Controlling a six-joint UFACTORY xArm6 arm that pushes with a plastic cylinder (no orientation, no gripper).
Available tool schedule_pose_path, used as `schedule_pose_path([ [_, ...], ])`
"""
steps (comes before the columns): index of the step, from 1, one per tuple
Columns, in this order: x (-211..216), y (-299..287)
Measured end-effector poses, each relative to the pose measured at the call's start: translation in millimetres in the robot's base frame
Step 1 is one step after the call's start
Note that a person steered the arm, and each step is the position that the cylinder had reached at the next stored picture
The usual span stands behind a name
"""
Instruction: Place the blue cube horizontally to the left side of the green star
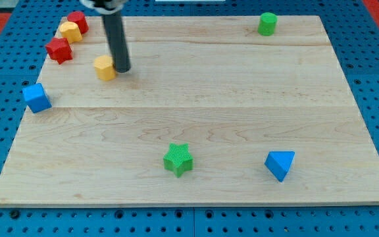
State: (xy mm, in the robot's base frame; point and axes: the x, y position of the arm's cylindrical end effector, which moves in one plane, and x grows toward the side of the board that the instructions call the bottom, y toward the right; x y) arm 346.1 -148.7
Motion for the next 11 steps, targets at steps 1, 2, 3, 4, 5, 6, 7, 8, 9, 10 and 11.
schedule_pose_path([
  [1,0,-50],
  [2,0,-81],
  [3,-7,-66],
  [4,-51,-33],
  [5,-76,8],
  [6,-80,55],
  [7,-80,68],
  [8,-72,-1],
  [9,-54,-13],
  [10,21,27],
  [11,119,1],
])
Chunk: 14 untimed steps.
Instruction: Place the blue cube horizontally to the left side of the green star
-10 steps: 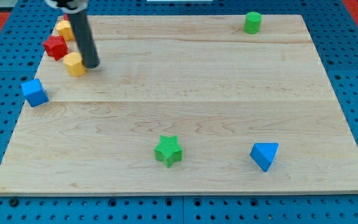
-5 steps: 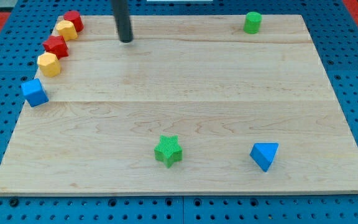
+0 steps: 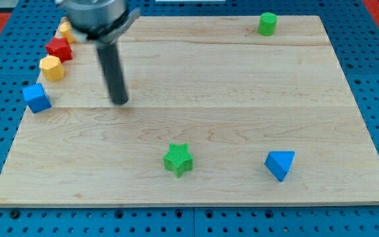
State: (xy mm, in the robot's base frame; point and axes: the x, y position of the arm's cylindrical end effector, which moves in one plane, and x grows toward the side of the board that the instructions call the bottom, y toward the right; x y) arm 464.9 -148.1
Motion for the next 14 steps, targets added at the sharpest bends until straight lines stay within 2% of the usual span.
schedule_pose_path([
  [1,88,-77],
  [2,79,-155],
  [4,74,-157],
  [7,19,-157],
  [9,-40,-156],
  [10,-41,-147],
  [11,-47,-125],
  [12,-65,-77],
  [14,-70,-29],
])
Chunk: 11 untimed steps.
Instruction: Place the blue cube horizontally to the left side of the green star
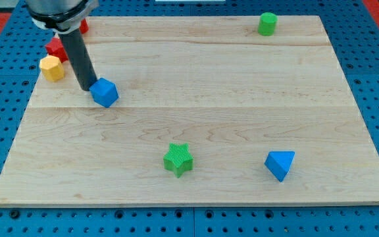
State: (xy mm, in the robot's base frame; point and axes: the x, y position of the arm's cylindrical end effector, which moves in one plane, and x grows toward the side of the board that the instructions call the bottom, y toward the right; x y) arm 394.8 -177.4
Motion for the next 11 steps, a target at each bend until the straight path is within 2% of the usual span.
schedule_pose_path([
  [1,0,34],
  [3,37,59],
  [5,31,111],
  [7,77,51],
  [11,100,37],
])
